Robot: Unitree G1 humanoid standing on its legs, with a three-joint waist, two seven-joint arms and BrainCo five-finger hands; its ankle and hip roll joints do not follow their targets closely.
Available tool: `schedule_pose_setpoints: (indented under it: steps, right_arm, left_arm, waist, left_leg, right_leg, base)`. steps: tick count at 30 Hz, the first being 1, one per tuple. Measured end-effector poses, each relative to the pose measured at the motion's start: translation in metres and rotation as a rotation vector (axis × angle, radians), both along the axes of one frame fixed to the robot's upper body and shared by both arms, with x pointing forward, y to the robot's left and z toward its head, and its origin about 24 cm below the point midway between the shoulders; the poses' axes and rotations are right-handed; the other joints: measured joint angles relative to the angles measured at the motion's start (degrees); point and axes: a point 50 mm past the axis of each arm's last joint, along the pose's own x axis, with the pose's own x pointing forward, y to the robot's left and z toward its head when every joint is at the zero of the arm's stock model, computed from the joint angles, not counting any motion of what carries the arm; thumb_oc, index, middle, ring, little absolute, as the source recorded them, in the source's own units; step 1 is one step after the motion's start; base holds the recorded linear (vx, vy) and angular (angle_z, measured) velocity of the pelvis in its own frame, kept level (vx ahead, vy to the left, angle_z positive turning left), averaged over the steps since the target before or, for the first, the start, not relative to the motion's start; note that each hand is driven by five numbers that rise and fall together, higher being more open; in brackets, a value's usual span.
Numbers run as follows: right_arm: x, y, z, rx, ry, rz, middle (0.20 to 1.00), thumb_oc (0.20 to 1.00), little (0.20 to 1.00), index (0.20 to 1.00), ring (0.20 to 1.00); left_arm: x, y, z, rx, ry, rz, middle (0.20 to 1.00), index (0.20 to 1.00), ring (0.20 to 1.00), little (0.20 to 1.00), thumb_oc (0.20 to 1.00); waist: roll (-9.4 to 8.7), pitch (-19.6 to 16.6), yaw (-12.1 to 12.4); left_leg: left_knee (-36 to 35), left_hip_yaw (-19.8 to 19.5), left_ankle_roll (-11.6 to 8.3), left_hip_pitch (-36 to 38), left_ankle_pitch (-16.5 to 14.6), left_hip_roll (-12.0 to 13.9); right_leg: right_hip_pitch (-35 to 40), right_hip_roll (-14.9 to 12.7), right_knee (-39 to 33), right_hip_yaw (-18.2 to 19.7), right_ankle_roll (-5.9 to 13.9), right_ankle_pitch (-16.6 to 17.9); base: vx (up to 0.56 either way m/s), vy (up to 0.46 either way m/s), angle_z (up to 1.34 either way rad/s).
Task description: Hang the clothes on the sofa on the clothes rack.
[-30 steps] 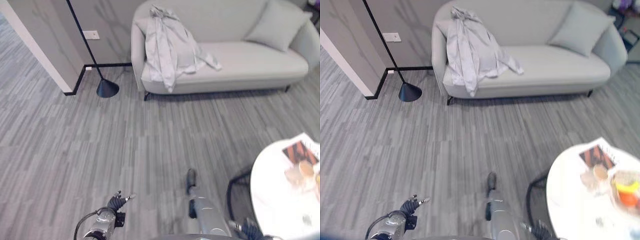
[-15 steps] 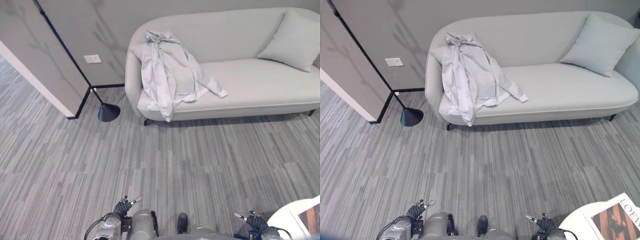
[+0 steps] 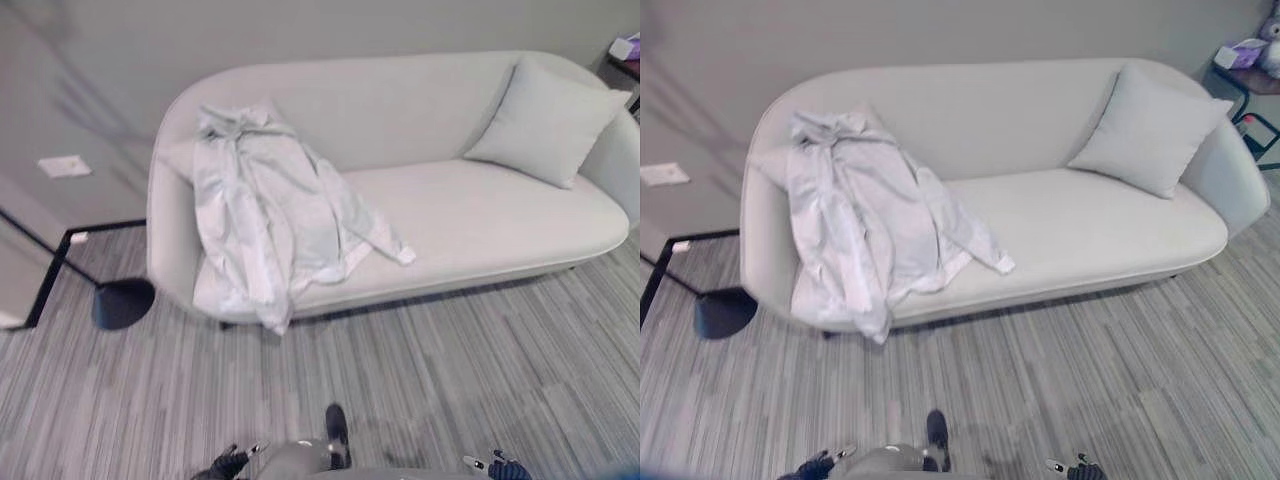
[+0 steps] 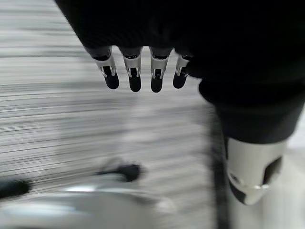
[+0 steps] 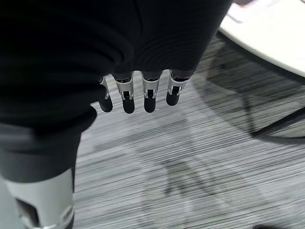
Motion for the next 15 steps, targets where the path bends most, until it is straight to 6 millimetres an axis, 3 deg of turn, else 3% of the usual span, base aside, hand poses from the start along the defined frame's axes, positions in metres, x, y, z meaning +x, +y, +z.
schedule_pose_setpoints:
  steps: [2, 4, 5, 6, 7, 8, 9, 10, 11, 12, 13, 14, 15]
  right_arm:
    - [0.006, 0.001, 0.002, 0.004, -0.022, 0.013, 1.000, 1.000, 1.000, 1.000, 1.000]
    - [0.015, 0.001, 0.005, 0.001, -0.052, 0.021, 1.000, 1.000, 1.000, 1.000, 1.000]
    - [0.027, 0.003, 0.008, 0.006, -0.093, 0.038, 1.000, 1.000, 1.000, 1.000, 1.000]
    - [0.033, 0.005, 0.009, 0.010, -0.113, 0.044, 1.000, 1.000, 1.000, 1.000, 1.000]
    - [0.039, 0.007, 0.010, 0.014, -0.124, 0.050, 1.000, 1.000, 1.000, 1.000, 1.000]
    - [0.039, 0.007, 0.010, 0.015, -0.126, 0.049, 1.000, 1.000, 1.000, 1.000, 1.000]
    - [0.038, 0.007, 0.009, 0.016, -0.119, 0.043, 1.000, 1.000, 1.000, 1.000, 1.000]
    - [0.038, 0.008, 0.009, 0.018, -0.121, 0.043, 1.000, 1.000, 1.000, 1.000, 1.000]
    - [0.033, 0.008, 0.007, 0.019, -0.101, 0.028, 1.000, 1.000, 1.000, 1.000, 1.000]
    - [0.024, 0.008, 0.005, 0.021, -0.081, 0.017, 1.000, 1.000, 1.000, 1.000, 1.000]
    - [0.011, 0.005, 0.003, 0.013, -0.050, 0.006, 1.000, 1.000, 1.000, 1.000, 1.000]
    - [0.011, 0.001, 0.004, 0.001, -0.050, -0.004, 1.000, 1.000, 1.000, 1.000, 1.000]
    - [0.017, 0.003, 0.005, 0.008, -0.079, -0.008, 1.000, 1.000, 1.000, 1.000, 1.000]
  left_arm:
    - [0.031, 0.003, 0.010, 0.015, -0.088, -0.022, 1.000, 1.000, 1.000, 1.000, 1.000]
    - [0.043, 0.000, 0.014, 0.014, -0.124, -0.048, 1.000, 1.000, 1.000, 1.000, 1.000]
    - [0.042, -0.002, 0.014, 0.012, -0.119, -0.055, 1.000, 1.000, 1.000, 1.000, 1.000]
    - [0.041, -0.002, 0.013, 0.014, -0.114, -0.053, 1.000, 1.000, 1.000, 1.000, 1.000]
    - [0.038, 0.002, 0.013, 0.024, -0.103, -0.048, 1.000, 1.000, 1.000, 1.000, 1.000]
    - [0.037, 0.003, 0.013, 0.030, -0.103, -0.046, 1.000, 1.000, 1.000, 1.000, 1.000]
    - [0.030, 0.009, 0.011, 0.044, -0.081, -0.031, 1.000, 1.000, 1.000, 1.000, 1.000]
    - [0.024, 0.014, 0.010, 0.057, -0.053, -0.024, 1.000, 1.000, 1.000, 1.000, 1.000]
    - [0.017, 0.022, 0.010, 0.077, -0.031, -0.022, 1.000, 1.000, 1.000, 1.000, 1.000]
    - [0.014, 0.025, 0.011, 0.083, -0.034, -0.023, 1.000, 1.000, 1.000, 1.000, 1.000]
    - [0.006, 0.024, 0.008, 0.078, -0.018, -0.018, 1.000, 1.000, 1.000, 1.000, 1.000]
    - [-0.007, 0.016, 0.003, 0.055, 0.011, -0.014, 1.000, 1.000, 1.000, 1.000, 1.000]
    - [-0.015, 0.012, 0.000, 0.042, 0.031, -0.006, 1.000, 1.000, 1.000, 1.000, 1.000]
  waist:
    - [0.20, 0.11, -0.92]
    - [1.51, 0.79, -0.76]
    - [2.94, 1.33, -0.96]
    - [4.47, 1.50, -1.14]
    - [4.84, 2.05, -1.02]
    - [4.18, 2.45, -1.76]
    - [4.26, 2.54, -2.13]
    - [4.14, 2.42, -2.26]
    - [1.81, 3.51, -2.82]
    - [-0.17, 3.42, -3.58]
    - [-1.06, 3.49, -3.54]
    - [-0.45, 3.36, -2.21]
    - [-3.18, 3.11, -1.86]
  left_leg:
    - [0.08, -2.61, 0.08, 3.30, -2.08, -1.46]
    - [0.01, -4.46, 0.34, 7.40, -4.40, -1.67]
    - [-0.01, -5.40, -0.60, 9.35, -5.09, -1.01]
    - [0.01, -6.32, -2.40, 10.37, -6.08, 0.00]
    - [0.00, -6.54, -3.71, 11.54, -6.75, 0.38]
    - [0.00, -6.58, -5.53, 12.34, -7.91, 0.67]
    - [0.14, -8.47, -7.87, 13.05, -9.35, 1.54]
    - [0.20, -9.35, -8.39, 13.71, -9.67, 2.24]
    - [-0.04, -9.17, -8.92, 15.77, -10.00, 1.41]
    - [-0.01, -9.39, -9.94, 17.29, -10.64, 0.40]
    - [0.09, -9.26, -10.66, 19.03, -11.16, -0.19]
    - [2.87, -6.94, -11.72, 18.26, -11.29, 1.08]
    - [9.97, -4.66, -11.43, 12.86, -13.14, 0.51]
  right_leg:
    - [-10.71, -4.43, 17.88, 0.15, 1.60, 2.25]
    - [-18.84, -9.27, 22.29, -0.49, -0.54, 1.16]
    - [-24.59, -11.96, 17.64, -2.55, -1.96, 0.29]
    - [-25.80, -11.63, 7.46, -4.09, -1.78, 0.47]
    - [-26.35, -11.13, -0.14, -4.31, -1.72, 0.73]
    - [-27.54, -10.15, -4.58, -4.42, -1.13, 1.60]
    - [-26.78, -6.96, -14.25, -1.92, 0.95, 2.92]
    - [-25.17, -4.73, -24.09, 0.35, 1.15, 5.22]
    - [-24.03, -3.93, -27.69, -1.21, -2.53, 11.08]
    - [-23.02, -3.95, -27.61, -1.29, -4.62, 15.25]
    - [-21.68, -3.64, -27.60, 0.34, -7.25, 21.68]
    - [-20.20, -2.52, -29.00, 0.40, -8.72, 23.50]
    - [-15.83, -4.94, -38.17, 1.80, -8.86, 25.27]
  base:
    - [0.26, 0.146, 0.66]
    - [0.27, 0.044, 0.49]
    - [0.28, -0.055, 0.39]
    - [0.33, -0.142, 0.52]
    - [0.33, -0.168, 0.54]
    - [0.25, -0.128, 0.66]
    - [0.14, -0.072, 0.76]
    - [0.14, -0.074, 1.14]
    - [0.13, -0.073, 1.27]
    - [0.16, -0.095, 1.35]
    - [0.10, -0.090, 0.63]
    - [0.13, -0.119, 0.35]
    - [0.13, -0.135, -0.01]
